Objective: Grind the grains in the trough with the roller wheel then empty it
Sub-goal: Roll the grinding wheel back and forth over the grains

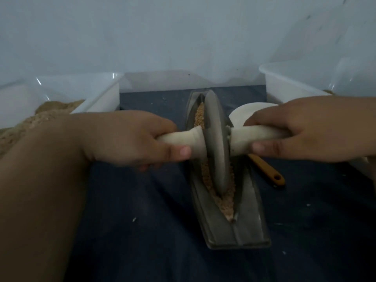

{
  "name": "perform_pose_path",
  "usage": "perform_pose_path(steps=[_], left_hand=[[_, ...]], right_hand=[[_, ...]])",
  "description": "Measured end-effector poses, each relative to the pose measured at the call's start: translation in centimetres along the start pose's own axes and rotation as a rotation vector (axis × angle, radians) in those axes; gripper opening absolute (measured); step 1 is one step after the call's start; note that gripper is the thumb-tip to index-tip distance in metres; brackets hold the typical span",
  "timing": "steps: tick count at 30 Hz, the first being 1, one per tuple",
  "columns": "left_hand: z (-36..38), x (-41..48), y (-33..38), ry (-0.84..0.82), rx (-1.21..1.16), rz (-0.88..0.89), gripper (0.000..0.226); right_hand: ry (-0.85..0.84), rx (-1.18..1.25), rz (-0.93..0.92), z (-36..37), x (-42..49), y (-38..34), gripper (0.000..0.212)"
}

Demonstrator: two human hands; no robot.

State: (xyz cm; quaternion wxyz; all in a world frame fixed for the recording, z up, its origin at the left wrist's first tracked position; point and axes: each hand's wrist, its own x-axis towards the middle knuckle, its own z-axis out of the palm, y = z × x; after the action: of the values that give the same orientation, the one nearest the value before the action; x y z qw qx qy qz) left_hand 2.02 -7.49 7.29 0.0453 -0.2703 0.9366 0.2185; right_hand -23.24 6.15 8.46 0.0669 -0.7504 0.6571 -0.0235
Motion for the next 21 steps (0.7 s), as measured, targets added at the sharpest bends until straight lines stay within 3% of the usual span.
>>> perform_pose_path(steps=[6,9,12,14,18,21], left_hand=[[0.9,1.3,-1.5,0.099,-0.029,-0.049,0.061],[1.4,2.6,-1.9,0.403,0.145,-0.088,0.060],[2.1,4.0,-1.8,0.648,0.564,-0.114,0.060],[2.2,4.4,-1.7,0.657,0.646,-0.103,0.056],[2.0,3.4,-1.4,0.595,0.514,-0.116,0.032],[1.7,2.5,-0.6,0.431,0.498,-0.165,0.030]], right_hand=[[0.264,-0.106,-0.027,2.0,2.2,0.7,0.060],[0.430,-0.181,-0.014,3.7,4.0,1.8,0.053],[0.509,-0.256,0.084,5.0,5.9,3.0,0.045],[0.489,-0.218,0.093,5.2,6.3,3.4,0.044],[0.411,-0.153,0.034,4.2,5.2,3.0,0.046],[0.304,-0.109,0.017,2.9,3.6,1.7,0.060]])
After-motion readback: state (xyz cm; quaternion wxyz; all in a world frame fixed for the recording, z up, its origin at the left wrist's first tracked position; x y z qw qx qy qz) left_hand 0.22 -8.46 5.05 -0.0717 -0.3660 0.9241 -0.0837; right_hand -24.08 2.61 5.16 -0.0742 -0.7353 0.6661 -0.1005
